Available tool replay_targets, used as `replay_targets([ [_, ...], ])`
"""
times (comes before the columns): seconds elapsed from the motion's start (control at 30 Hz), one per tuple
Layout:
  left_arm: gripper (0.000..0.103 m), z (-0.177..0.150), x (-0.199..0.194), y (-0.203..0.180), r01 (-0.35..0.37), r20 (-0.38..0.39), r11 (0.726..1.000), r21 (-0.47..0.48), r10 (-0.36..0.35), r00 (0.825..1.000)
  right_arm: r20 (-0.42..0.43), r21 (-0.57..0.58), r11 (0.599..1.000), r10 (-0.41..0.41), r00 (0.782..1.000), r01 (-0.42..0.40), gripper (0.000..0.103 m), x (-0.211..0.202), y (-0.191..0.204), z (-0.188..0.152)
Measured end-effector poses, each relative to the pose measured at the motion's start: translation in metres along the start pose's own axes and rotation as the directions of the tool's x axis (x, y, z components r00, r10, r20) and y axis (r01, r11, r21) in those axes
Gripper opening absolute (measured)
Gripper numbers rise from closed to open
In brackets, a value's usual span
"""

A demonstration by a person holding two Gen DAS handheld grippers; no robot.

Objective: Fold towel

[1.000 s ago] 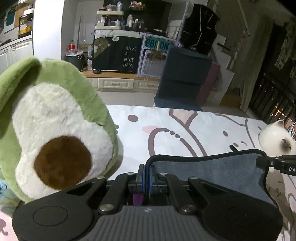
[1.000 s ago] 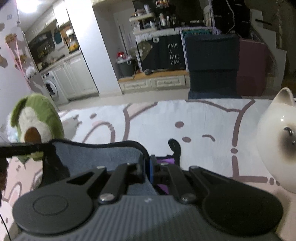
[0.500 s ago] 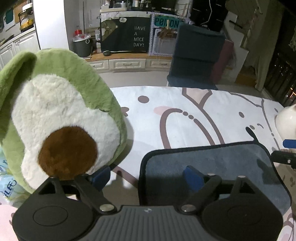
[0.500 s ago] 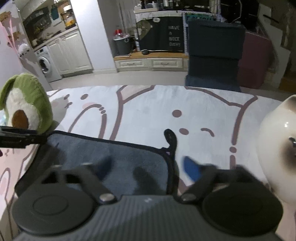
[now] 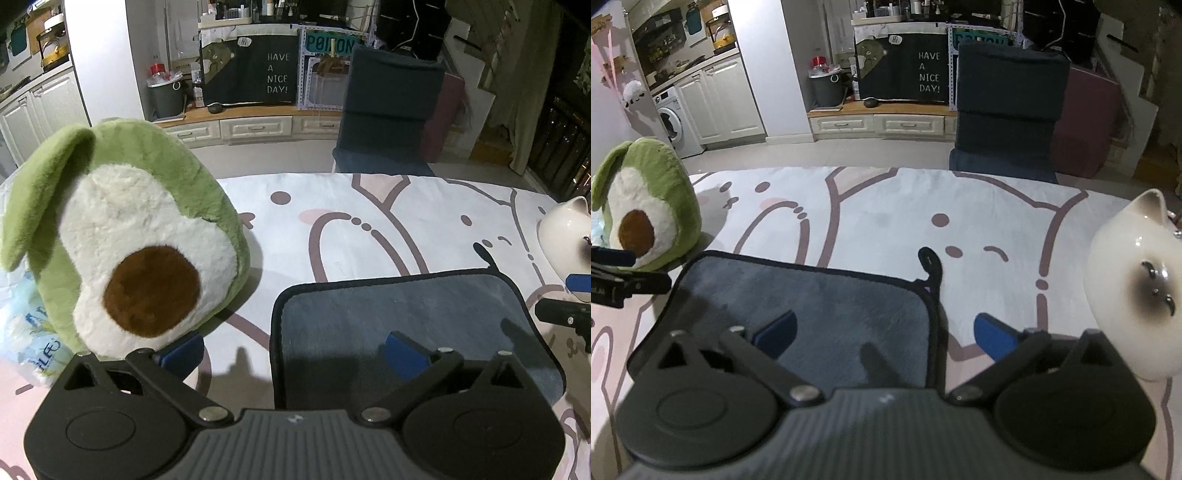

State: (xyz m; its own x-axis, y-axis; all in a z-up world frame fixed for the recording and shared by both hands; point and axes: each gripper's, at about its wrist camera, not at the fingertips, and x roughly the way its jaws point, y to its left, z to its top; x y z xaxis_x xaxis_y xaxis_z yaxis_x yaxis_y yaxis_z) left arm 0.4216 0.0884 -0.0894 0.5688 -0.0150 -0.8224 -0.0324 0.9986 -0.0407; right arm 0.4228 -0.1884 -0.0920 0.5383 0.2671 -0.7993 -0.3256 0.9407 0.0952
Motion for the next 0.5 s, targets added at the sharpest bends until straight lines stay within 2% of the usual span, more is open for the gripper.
replay_targets([
  [0.5, 0.103, -0.017, -0.05, -0.021, 0.005, 0.014, 1.0, 0.007, -0.005, 1.0, 0.006, 0.026, 0.999, -0.018, 1.0, 0.018, 0.103, -0.054, 0.013, -0.015],
])
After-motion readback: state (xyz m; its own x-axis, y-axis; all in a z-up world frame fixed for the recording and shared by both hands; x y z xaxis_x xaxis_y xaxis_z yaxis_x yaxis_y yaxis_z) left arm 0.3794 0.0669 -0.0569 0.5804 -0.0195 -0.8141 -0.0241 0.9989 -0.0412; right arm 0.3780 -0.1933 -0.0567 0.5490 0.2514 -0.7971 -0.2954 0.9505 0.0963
